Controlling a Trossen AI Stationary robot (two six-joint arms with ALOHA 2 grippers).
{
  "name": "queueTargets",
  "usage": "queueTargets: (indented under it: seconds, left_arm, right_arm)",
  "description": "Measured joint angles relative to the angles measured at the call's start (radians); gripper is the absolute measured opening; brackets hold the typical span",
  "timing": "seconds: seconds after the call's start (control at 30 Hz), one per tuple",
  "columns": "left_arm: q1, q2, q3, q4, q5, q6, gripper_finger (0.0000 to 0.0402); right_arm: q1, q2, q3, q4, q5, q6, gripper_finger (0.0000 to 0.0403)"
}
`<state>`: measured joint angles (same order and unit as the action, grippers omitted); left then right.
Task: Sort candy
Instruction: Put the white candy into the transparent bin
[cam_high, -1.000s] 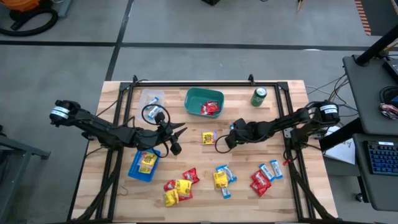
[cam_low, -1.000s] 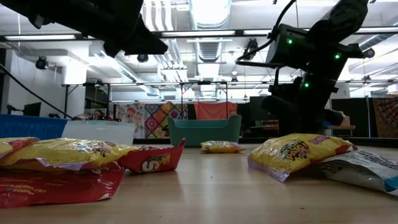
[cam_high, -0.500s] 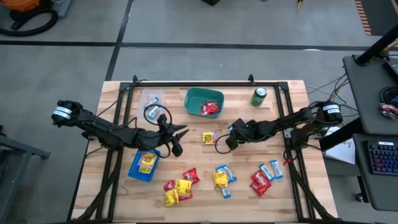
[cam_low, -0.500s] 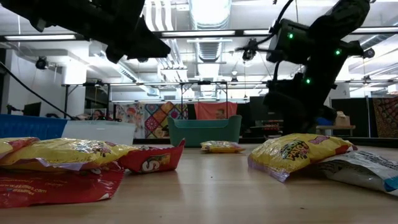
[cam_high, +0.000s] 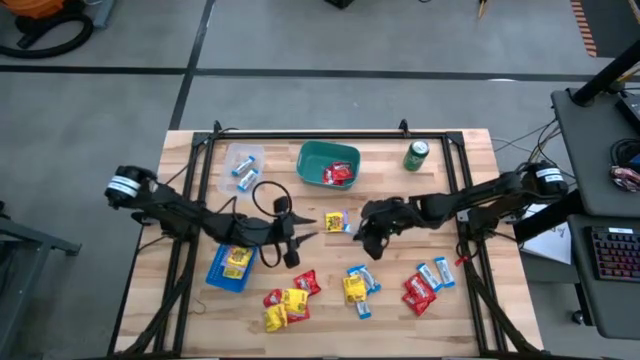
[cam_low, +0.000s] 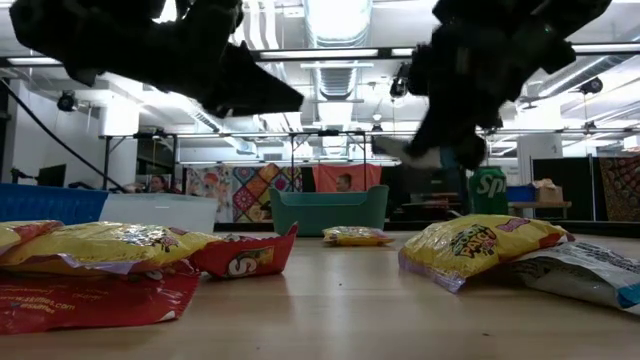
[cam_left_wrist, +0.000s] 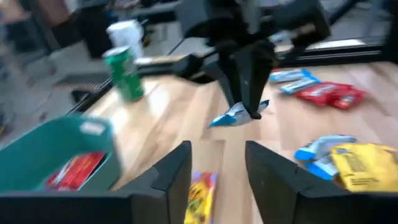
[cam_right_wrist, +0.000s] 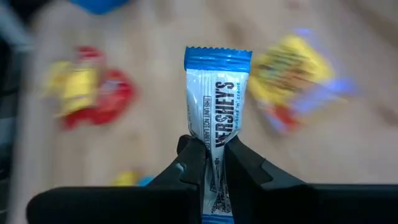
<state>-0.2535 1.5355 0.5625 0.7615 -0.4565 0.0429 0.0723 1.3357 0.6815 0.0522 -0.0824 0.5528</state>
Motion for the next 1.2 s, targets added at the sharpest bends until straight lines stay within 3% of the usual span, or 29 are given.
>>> queueTargets:
  seconds: [0.23, 0.47, 0.67, 0.83, 1.03, 1.2]
  left_arm:
    - [0.0, 0.155, 0.03, 0.237, 0.097, 0.152, 0.0166]
    - [0.001, 0.284, 0.15, 0.24, 0.108, 0.191, 0.0166]
    - [0.002, 0.323, 0.195, 0.238, 0.108, 0.226, 0.0162]
    - [0.002, 0.322, 0.196, 0.241, 0.109, 0.242, 0.0125]
    - [0.001, 0.321, 0.195, 0.236, 0.113, 0.243, 0.0021]
    - [0.002, 0.319, 0.195, 0.236, 0.111, 0.238, 0.0015]
  right_arm:
    - [0.0, 0.019, 0.0, 0.149, -0.158, -0.034, 0.0033]
    - [0.0, 0.024, 0.0, 0.163, -0.189, -0.038, 0.0032]
    - [0.003, 0.024, 0.0, 0.162, -0.217, -0.041, 0.0032]
    - [0.005, 0.024, 0.0, 0.162, -0.217, -0.046, 0.0038]
    - [0.006, 0.024, 0.0, 0.161, -0.213, -0.063, 0.0054]
    - [0.004, 0.021, 0.0, 0.161, -0.209, -0.065, 0.0074]
